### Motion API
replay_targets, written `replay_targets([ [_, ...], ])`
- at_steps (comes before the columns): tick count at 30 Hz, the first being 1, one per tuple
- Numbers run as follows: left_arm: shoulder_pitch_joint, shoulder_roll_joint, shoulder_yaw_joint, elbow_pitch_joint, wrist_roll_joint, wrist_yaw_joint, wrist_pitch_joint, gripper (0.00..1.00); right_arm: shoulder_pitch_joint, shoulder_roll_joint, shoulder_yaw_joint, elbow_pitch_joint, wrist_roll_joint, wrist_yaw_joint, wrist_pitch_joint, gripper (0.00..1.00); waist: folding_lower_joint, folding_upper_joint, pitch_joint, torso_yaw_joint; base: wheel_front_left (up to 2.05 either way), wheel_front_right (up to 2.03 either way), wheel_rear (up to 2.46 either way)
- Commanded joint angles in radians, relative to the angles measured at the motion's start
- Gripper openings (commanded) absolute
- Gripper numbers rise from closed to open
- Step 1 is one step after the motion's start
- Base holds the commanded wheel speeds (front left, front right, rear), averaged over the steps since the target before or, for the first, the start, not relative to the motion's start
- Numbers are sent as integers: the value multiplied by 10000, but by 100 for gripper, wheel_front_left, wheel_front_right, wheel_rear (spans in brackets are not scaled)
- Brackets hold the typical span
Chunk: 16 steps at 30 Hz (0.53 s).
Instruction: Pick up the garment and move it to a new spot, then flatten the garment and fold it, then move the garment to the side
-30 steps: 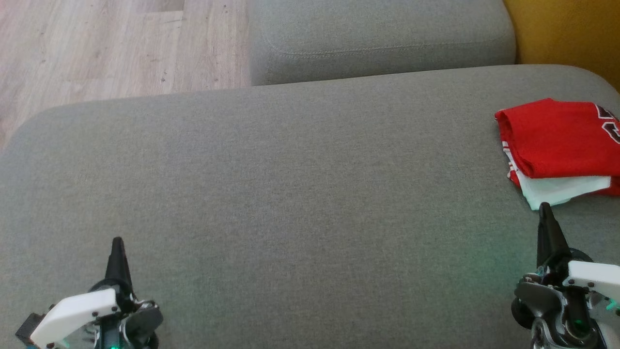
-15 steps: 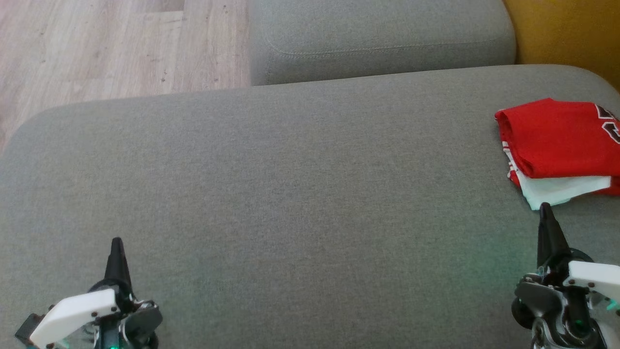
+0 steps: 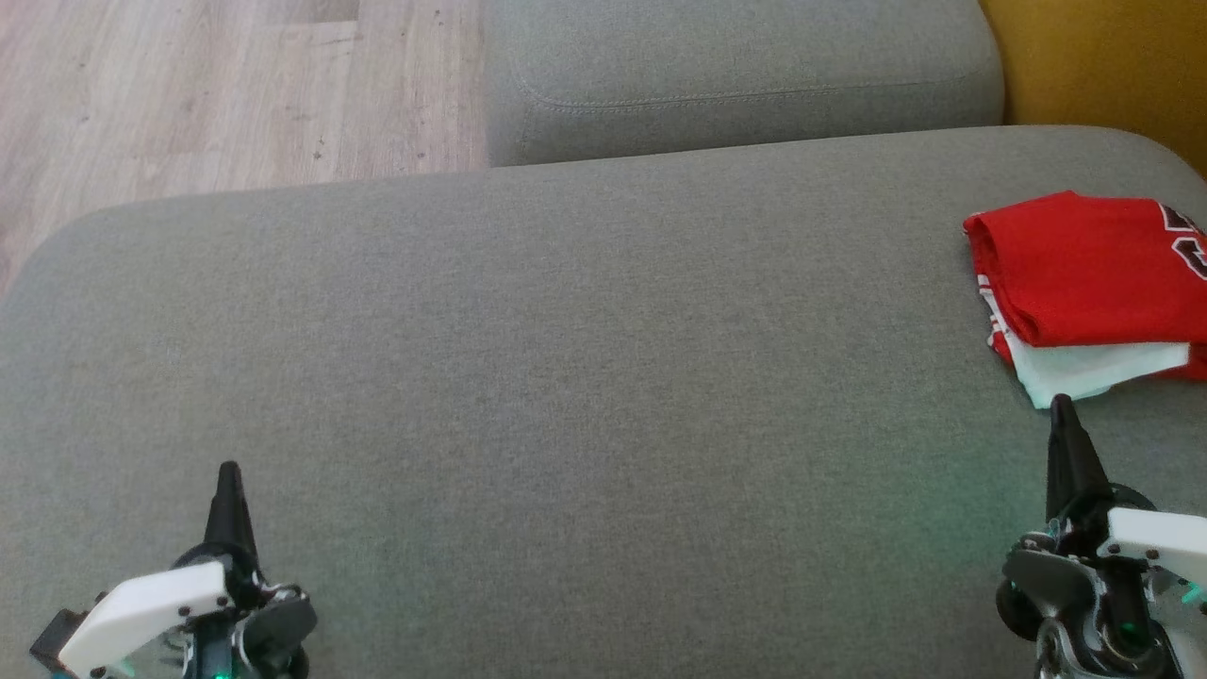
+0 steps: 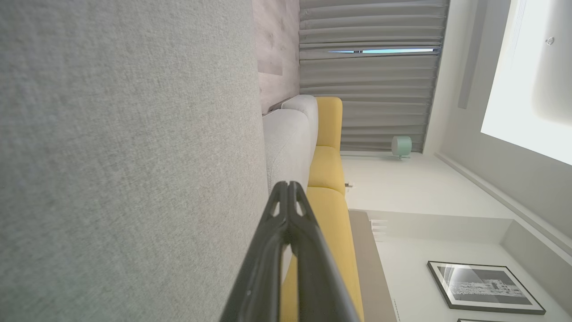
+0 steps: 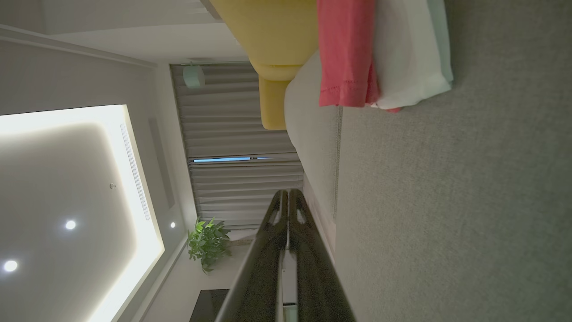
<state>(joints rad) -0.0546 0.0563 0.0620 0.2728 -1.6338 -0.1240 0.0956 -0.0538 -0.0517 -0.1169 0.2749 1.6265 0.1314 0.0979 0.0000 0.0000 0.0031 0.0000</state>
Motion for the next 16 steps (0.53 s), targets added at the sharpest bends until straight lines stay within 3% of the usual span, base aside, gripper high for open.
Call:
replay_targets([
  [1, -518, 68, 344, -284, 108, -67, 37, 0, -528, -88, 169, -309, -65, -7, 43, 0, 0, 0, 0, 0, 0, 0, 0],
  [16, -521, 44, 377, -282, 136, -67, 64, 0, -530, -69, 141, -307, -88, -7, 65, 0, 0, 0, 0, 0, 0, 0, 0],
])
